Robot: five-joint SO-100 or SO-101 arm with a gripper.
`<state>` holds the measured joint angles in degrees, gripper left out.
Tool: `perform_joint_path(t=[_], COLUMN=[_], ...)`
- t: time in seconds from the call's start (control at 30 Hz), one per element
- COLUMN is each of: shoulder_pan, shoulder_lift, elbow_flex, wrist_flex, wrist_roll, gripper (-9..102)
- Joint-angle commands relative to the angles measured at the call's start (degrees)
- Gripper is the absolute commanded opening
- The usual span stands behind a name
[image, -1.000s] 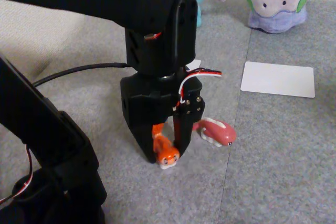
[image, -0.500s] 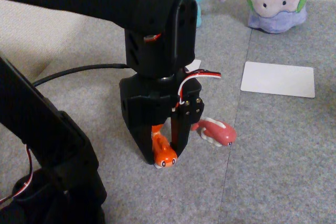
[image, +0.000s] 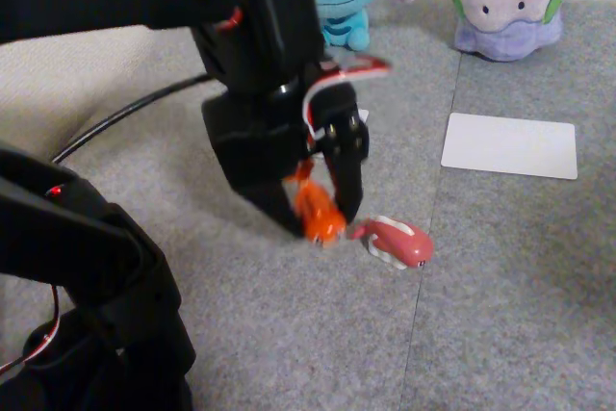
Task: Wooper wants to eat egg sudhi, and Goomy wants to eat shrimp sushi
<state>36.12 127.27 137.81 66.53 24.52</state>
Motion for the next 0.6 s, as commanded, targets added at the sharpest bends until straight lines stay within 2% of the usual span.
perform_joint_path(t=[0.0,0.23,0.57], shoulder_pan=[-2.02,-8.35,-8.17], shoulder_lift=[6.59,5.01,-18.54], elbow_flex=[-2.11,-13.27,-36.3], wrist_flex=[-1.32,2.29,3.96], wrist_roll=[4.13,17.67,32.17], gripper=[6,6,6])
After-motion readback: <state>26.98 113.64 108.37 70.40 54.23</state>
